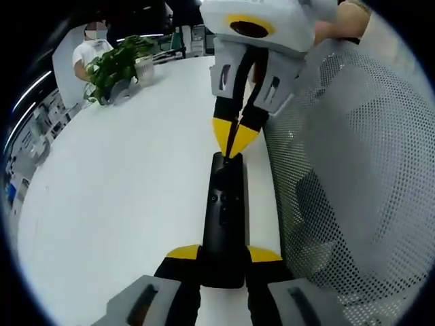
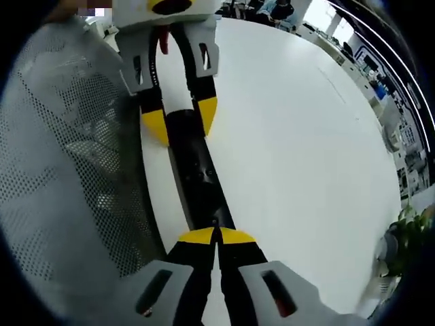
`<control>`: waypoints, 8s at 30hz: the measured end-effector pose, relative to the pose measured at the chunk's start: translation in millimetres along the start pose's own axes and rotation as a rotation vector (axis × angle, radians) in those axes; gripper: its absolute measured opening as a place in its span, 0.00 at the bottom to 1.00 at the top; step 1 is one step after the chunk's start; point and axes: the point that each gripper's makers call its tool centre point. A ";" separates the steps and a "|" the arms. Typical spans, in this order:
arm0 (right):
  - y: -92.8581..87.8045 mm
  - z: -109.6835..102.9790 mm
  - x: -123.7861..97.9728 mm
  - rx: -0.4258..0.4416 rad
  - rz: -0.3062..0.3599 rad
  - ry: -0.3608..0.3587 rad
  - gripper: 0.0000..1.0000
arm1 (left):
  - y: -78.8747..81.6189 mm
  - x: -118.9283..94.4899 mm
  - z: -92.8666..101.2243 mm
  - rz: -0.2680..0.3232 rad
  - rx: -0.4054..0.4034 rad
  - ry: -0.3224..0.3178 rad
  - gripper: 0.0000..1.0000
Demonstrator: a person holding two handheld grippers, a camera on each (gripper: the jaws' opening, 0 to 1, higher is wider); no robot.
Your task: Press the specified remote control buttons in sequence, fully releasing each button before pressing the next.
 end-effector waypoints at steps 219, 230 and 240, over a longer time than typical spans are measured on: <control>26.2 -8.8 2.4 -0.005 0.186 0.133 0.11 | -0.4 0.1 2.1 0.027 0.009 -0.027 0.24; 25.9 -8.2 3.4 0.025 0.172 0.192 0.11 | -0.4 0.0 2.5 0.027 0.009 -0.027 0.24; 26.3 -8.7 3.9 -0.007 0.136 0.241 0.11 | -0.6 -0.6 2.8 0.027 0.008 -0.028 0.24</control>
Point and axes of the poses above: the point that each gripper's makers call its tool centre point, and the gripper's own axes: x roughly forward along the fingers, z roughly to its right, y roughly out of its top, and after that the axes turned 10 degrees about -y, right-handed
